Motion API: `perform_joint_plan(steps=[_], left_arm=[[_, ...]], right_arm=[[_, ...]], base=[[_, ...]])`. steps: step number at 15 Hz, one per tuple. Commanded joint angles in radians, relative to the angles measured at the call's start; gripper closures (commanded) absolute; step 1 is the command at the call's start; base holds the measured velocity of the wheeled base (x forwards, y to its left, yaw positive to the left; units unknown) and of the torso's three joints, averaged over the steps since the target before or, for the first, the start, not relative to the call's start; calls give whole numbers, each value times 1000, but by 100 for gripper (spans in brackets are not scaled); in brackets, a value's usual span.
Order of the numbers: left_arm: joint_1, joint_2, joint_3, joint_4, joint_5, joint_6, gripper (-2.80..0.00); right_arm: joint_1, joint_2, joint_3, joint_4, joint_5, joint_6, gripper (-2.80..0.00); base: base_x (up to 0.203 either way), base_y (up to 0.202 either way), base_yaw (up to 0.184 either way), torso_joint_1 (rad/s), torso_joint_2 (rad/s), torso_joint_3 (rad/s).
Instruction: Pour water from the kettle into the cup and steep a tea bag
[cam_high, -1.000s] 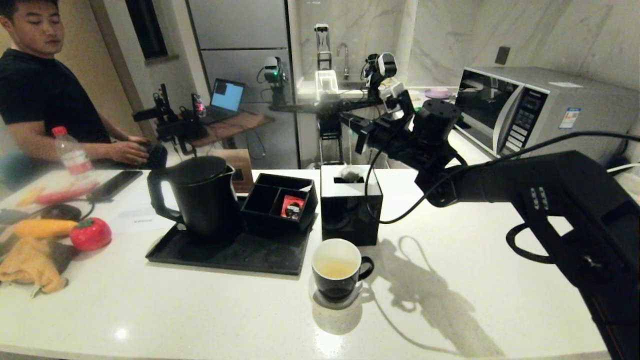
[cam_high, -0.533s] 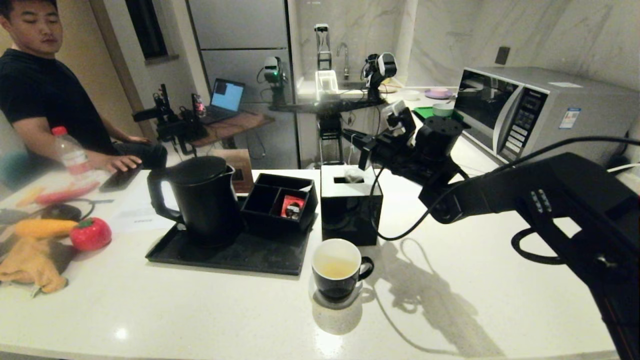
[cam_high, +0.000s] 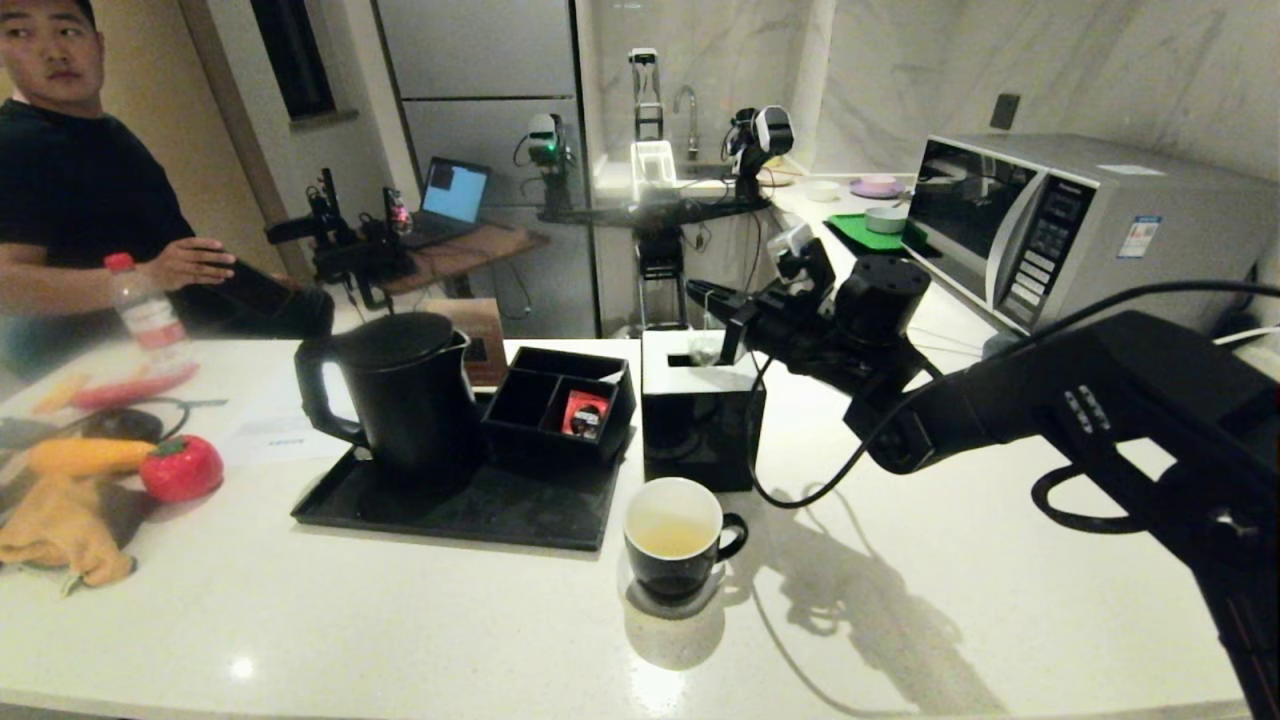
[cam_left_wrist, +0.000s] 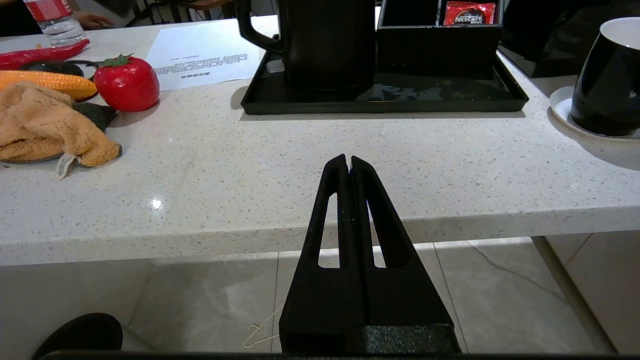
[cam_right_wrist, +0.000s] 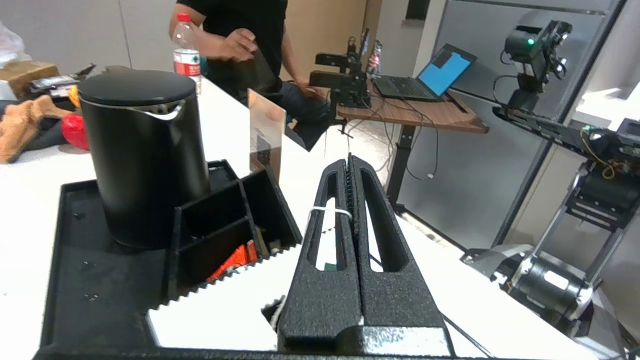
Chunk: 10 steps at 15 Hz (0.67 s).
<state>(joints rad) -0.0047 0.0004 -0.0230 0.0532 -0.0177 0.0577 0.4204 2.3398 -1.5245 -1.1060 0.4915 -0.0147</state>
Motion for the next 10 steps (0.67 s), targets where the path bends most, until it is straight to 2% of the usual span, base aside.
perform_joint_plan(steps=[1, 10], left_arm=[[0, 0, 0, 0, -1, 1, 0], [0, 0, 0, 0, 1, -1, 0]], right_arm=[[1, -13, -2, -4, 4, -1, 0], [17, -56, 10, 3, 2, -2, 0]], base=[[0, 0, 0, 0, 0, 0], [0, 0, 0, 0, 0, 0]])
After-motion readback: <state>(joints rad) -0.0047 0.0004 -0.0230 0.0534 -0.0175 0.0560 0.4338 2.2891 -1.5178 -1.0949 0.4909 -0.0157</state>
